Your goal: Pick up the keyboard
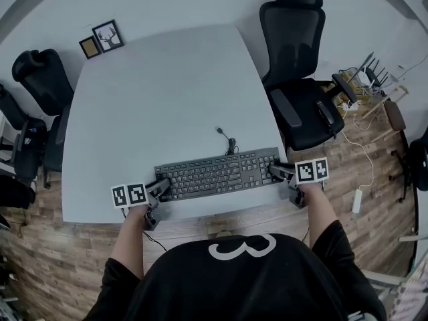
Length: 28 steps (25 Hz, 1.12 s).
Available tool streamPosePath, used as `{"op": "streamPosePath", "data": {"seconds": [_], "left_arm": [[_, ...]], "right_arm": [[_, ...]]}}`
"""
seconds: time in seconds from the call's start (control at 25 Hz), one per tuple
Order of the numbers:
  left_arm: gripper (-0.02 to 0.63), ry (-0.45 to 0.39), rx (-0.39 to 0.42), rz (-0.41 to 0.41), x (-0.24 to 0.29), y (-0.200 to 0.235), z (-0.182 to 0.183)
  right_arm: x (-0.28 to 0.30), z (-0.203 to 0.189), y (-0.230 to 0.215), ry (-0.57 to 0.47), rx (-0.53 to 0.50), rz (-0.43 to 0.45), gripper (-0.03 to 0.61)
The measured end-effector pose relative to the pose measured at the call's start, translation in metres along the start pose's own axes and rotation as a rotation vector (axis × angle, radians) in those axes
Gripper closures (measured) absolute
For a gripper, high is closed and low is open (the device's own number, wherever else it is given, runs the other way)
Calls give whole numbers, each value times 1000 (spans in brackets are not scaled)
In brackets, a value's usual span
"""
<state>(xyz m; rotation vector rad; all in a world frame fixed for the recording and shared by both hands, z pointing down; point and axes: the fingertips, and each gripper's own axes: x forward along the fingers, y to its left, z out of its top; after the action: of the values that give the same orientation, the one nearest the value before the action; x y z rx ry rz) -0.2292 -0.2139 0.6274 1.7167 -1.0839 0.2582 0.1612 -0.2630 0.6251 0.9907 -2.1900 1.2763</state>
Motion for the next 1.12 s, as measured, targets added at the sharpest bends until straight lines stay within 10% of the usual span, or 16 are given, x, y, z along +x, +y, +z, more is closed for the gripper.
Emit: {"op": "streamPosePath", "data": {"seconds": [1.12], "left_arm": [[440, -42, -36, 5, -12, -3, 15]], "right_arm": [[-15, 10, 22, -84, 30, 13, 411]]}}
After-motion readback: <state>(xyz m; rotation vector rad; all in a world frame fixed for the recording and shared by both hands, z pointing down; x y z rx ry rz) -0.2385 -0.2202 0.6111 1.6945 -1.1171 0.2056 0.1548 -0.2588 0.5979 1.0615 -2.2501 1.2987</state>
